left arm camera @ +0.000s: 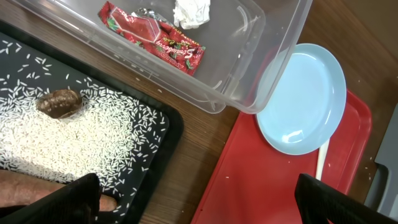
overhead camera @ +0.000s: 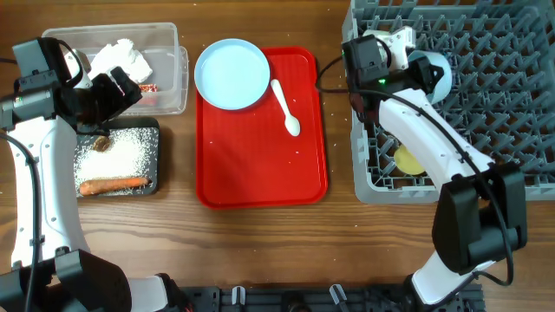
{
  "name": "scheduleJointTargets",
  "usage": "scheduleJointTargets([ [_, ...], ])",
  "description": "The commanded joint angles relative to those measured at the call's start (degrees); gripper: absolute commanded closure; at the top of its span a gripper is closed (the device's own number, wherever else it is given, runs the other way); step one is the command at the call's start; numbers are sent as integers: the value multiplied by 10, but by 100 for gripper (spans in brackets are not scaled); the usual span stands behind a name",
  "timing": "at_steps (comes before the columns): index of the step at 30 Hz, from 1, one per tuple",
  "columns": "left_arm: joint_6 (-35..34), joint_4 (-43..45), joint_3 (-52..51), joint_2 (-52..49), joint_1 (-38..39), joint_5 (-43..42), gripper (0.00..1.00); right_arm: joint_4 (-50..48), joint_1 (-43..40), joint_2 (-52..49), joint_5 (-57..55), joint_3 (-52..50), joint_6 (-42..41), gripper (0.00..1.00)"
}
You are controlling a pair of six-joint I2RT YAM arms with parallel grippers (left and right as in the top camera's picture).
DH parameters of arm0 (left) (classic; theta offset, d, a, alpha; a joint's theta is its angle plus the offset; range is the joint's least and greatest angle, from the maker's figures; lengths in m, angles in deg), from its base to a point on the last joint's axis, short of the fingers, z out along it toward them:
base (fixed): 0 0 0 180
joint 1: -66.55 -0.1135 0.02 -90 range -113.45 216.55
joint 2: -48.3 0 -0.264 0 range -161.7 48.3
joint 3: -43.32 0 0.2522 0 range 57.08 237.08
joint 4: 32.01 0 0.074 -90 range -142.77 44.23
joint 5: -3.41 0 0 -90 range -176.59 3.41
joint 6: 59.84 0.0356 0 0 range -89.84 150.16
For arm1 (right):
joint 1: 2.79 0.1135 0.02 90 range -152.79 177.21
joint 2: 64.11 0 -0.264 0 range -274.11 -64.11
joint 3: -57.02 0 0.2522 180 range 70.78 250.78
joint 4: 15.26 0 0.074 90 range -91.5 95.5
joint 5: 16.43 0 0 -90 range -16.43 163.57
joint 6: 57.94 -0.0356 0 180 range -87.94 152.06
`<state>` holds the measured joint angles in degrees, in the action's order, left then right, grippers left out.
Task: Sort waste into correct bins and load items into the dishwasher rack
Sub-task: 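Carry the light-blue bowl into the rack and set it down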
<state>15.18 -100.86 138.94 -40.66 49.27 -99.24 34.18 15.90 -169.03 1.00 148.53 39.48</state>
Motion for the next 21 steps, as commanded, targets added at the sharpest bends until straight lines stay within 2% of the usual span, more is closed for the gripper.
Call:
scheduleJointTargets([
  [1,-5,1,1,0,-3,3,0,-1,23,-10,7,-4,1,96],
  [7,-5,2,1,0,-3,3,0,-4,42,-14,49,-6,-1,96],
  [13,-5,1,1,0,-3,3,0,-6,29,-16,0,-6,0,96],
  [21,-5,2,1,0,-3,3,0,37,54,-16,99,-6,2,94],
])
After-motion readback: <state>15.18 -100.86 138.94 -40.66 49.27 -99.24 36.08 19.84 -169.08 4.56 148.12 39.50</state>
